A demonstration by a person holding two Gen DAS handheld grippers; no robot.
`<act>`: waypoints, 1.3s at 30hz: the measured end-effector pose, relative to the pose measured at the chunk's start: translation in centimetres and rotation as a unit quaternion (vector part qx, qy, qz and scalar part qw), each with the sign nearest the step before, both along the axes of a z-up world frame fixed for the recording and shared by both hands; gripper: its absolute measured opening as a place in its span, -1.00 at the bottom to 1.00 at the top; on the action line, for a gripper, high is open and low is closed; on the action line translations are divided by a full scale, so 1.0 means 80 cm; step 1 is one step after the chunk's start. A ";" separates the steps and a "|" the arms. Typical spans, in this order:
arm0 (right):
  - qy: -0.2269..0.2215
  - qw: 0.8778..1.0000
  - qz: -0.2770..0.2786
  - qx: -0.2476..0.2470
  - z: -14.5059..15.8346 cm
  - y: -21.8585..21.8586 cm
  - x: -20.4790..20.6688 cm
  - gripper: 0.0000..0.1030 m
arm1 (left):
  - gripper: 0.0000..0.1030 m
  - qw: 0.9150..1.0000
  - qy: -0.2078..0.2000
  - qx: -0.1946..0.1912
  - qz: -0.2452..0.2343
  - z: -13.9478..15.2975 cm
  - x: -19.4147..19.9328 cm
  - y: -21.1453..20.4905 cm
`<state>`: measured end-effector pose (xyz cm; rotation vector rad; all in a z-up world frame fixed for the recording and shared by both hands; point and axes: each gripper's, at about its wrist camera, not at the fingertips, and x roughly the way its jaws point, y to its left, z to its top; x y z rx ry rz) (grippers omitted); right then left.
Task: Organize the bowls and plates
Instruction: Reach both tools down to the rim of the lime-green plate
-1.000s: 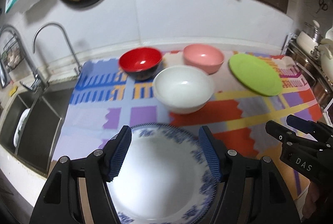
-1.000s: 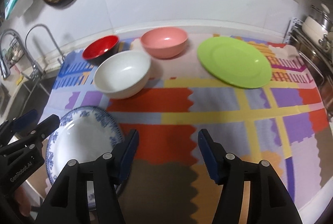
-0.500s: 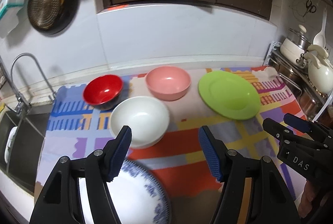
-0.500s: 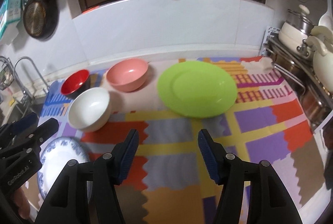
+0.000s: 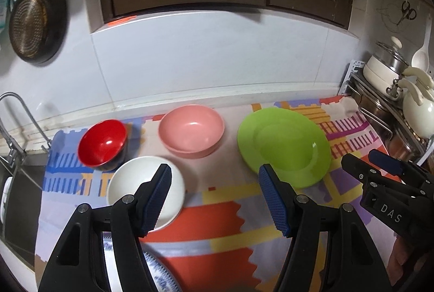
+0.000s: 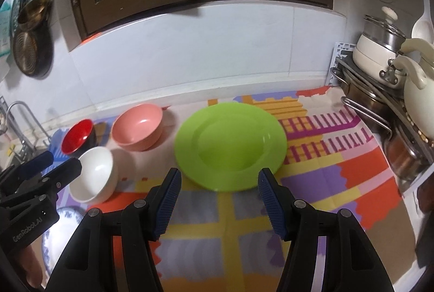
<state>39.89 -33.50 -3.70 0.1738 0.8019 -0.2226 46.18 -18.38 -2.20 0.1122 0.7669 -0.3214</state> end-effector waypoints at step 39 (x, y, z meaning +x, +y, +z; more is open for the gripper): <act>0.067 0.995 -0.055 0.048 -0.145 -0.169 0.138 0.16 | 0.11 0.990 0.135 0.035 -0.005 -0.147 0.167 -0.134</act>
